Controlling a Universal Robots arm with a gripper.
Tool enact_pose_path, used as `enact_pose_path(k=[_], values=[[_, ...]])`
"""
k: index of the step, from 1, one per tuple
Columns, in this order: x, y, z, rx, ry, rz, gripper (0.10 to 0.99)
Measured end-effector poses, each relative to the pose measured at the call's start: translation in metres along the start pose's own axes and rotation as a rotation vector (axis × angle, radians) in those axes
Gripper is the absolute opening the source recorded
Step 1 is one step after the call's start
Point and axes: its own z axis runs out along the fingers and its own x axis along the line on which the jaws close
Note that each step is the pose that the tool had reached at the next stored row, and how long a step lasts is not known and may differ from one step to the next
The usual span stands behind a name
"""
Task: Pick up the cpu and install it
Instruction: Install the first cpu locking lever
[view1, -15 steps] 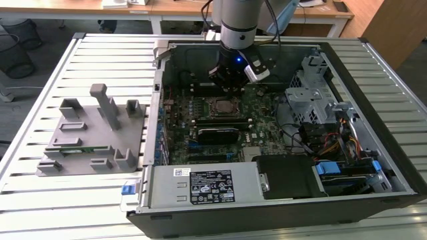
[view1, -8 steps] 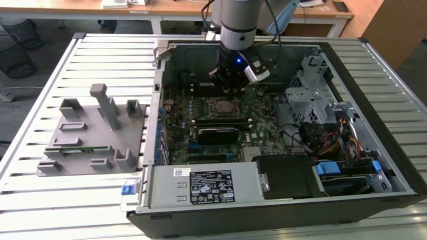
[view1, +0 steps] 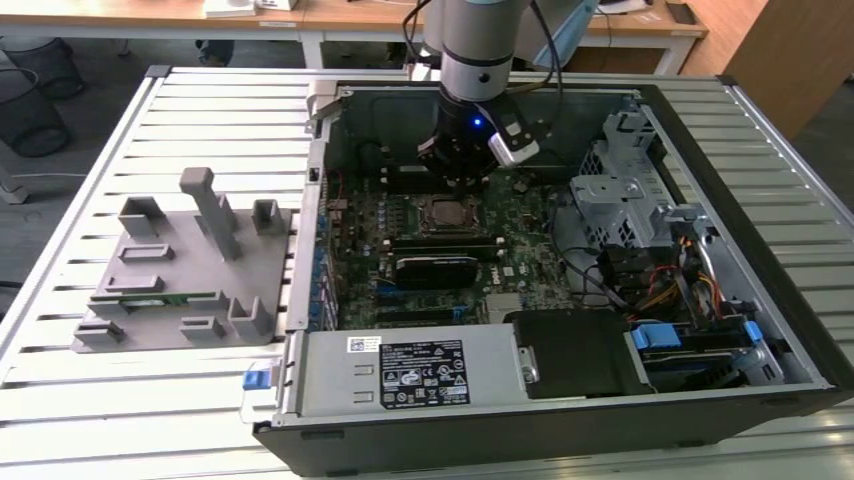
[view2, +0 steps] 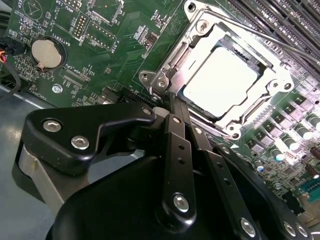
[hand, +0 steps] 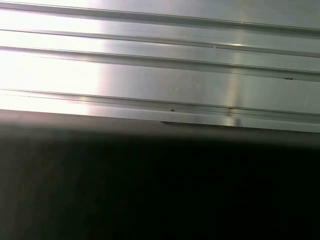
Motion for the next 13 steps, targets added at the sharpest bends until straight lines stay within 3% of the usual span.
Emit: enact_pose_path(k=[5, 8, 13], values=[[-0.0002, 0.0004, 0.0003, -0.013, -0.0011, -0.002, 0.106], [-0.0002, 0.0005, -0.0004, -0.015, -0.0013, -0.003, 0.106], [-0.0003, 0.0006, -0.0095, -0.015, -0.0013, -0.003, 0.106]])
